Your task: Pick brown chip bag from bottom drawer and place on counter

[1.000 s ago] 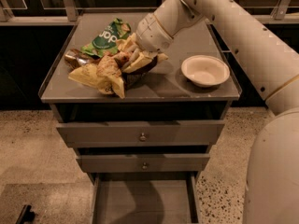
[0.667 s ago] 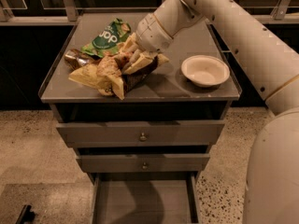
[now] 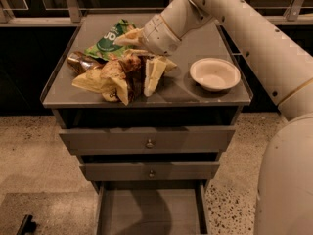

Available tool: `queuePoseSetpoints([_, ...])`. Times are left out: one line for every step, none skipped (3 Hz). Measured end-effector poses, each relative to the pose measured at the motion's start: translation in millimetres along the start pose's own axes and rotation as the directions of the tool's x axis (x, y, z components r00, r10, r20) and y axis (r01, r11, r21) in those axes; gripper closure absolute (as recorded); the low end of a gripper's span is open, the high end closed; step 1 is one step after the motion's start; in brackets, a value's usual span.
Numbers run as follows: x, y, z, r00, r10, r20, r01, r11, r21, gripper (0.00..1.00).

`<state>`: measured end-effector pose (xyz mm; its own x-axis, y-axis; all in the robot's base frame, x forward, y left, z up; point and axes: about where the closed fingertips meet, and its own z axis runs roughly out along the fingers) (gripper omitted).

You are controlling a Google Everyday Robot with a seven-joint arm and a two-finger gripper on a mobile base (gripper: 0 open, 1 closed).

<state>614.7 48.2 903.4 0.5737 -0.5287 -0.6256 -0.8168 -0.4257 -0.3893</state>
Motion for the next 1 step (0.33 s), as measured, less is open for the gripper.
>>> queuePoseSetpoints([0.0, 0.0, 0.0, 1.0, 0.0, 0.0, 0.0, 1.0, 0.0, 0.0])
